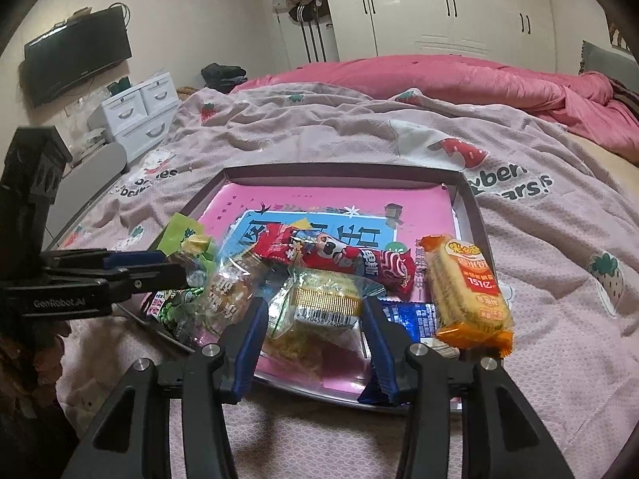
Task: Organize snacks
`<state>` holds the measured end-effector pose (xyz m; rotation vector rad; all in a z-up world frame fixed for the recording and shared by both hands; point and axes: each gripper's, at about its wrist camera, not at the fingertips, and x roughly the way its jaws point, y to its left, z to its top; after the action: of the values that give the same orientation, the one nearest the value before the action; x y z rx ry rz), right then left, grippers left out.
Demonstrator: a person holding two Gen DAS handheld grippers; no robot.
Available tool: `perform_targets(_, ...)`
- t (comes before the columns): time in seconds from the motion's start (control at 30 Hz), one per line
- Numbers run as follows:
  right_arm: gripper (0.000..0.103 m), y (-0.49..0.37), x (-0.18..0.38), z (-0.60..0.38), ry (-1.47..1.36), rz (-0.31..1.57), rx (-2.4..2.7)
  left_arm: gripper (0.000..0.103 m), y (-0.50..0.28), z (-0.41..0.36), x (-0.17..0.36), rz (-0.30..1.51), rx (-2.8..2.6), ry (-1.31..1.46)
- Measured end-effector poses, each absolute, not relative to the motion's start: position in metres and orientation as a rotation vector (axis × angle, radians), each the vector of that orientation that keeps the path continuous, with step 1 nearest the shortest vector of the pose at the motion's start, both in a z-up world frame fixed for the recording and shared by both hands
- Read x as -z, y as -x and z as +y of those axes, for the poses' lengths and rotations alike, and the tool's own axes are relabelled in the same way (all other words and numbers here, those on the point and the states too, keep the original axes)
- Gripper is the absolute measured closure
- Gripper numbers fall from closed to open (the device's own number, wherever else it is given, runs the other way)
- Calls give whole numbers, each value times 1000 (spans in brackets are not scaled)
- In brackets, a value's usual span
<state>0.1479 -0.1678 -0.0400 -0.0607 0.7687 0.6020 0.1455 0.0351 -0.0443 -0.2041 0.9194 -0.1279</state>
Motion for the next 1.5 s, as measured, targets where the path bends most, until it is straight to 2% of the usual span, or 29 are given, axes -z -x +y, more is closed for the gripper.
perform_targets(0.23,54,-140,29,-170,69,723,-585,44,-140,36,32,900,121,205)
perform_targets(0.37,44,-132,18,-177,60,692,-567,39,-133,37,20,877,105,203)
perform_targets(0.5,42,-122,8,-184,39,681,-551,36,-123,36,12,869,89,206)
perform_targets(0.73,28,-100,-6,-192,17,672,-504,31,-98,27,8,895,58,192)
perform_targets(0.87,25,-85,-8,-193,9,682,-491,30,-83,17,8,917,66,186)
perform_targets(1.5,22,-37,-9,-188,52,712,-483,28,-42,-7,1,937,57,167)
